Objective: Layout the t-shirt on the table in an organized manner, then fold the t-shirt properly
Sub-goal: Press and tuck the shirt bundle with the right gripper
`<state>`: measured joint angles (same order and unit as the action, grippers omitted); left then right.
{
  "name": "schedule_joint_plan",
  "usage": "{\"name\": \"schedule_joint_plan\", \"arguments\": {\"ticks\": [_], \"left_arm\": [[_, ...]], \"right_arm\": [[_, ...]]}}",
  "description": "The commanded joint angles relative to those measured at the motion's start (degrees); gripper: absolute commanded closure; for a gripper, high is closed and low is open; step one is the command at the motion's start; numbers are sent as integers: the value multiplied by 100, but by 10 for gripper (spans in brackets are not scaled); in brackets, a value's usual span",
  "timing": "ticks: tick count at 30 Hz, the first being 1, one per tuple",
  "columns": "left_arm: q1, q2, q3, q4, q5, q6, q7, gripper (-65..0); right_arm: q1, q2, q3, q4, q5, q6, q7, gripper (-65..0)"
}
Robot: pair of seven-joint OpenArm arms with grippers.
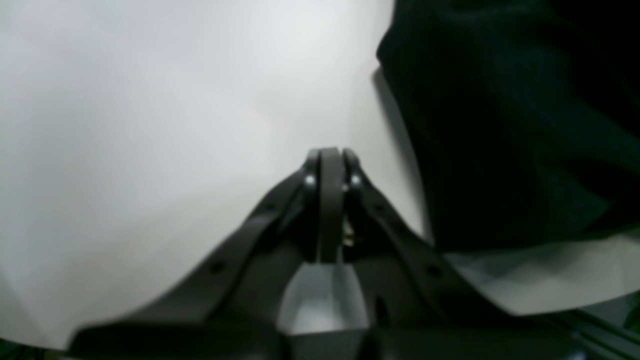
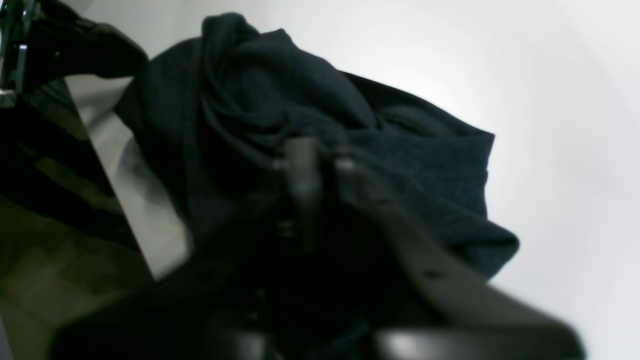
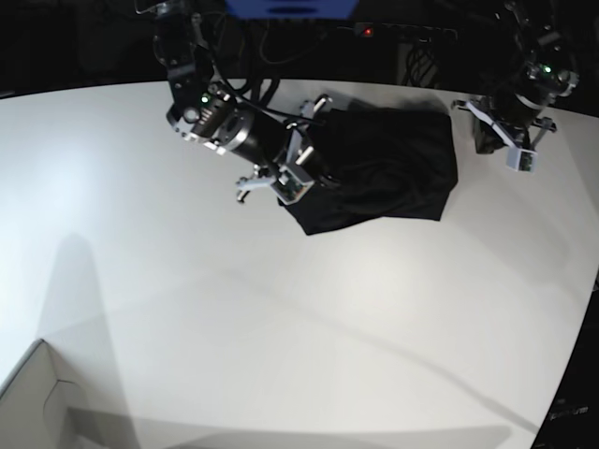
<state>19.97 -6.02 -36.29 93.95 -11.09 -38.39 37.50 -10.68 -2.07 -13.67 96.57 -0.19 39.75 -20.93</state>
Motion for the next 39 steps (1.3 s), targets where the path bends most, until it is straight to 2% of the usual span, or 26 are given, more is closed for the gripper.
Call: {"name": "schedule_joint_plan", "arguments": {"ticks": [1, 14, 19, 23, 25, 29, 32, 33, 35, 39], "left_arm": [[-14, -70, -23, 77, -100, 2, -114, -1], [-14, -79, -23, 104, -100, 2, -114, -1], [-14, -158, -32, 130, -108, 2, -114, -1], [-5, -158, -59, 148, -108, 2, -114, -1], [-5, -158, -270, 148, -108, 2, -114, -1], [-14, -158, -630, 148, -117, 2, -114, -1], [-14, -185, -850, 148, -117, 2, -114, -1], [-23, -220, -885, 148, -135, 2, -114, -1], [-32, -246, -929, 104, -311, 2, -114, -1], [-93, -448, -929, 86, -794, 2, -114, -1]], "right_arm": [[52, -53, -9, 79, 102, 25, 154, 0], [-343, -88, -97, 1283, 111, 25, 137, 0], [-334, -88, -800, 1617, 111, 25, -294, 0], [-255, -106, -1626, 1600, 102, 25, -347, 0], [-115, -229, -1820, 1547, 85, 25, -364, 0], [114, -246, -1793, 1248, -408, 25, -373, 0], [255, -18, -1793, 1046, -1111, -436, -373, 0], [272, 61, -1793, 1055, -1252, -471, -373, 0], [255, 123, -1688, 1063, -1463, -471, -373, -41], [158, 132, -1195, 1081, -1515, -471, -373, -173]]}}
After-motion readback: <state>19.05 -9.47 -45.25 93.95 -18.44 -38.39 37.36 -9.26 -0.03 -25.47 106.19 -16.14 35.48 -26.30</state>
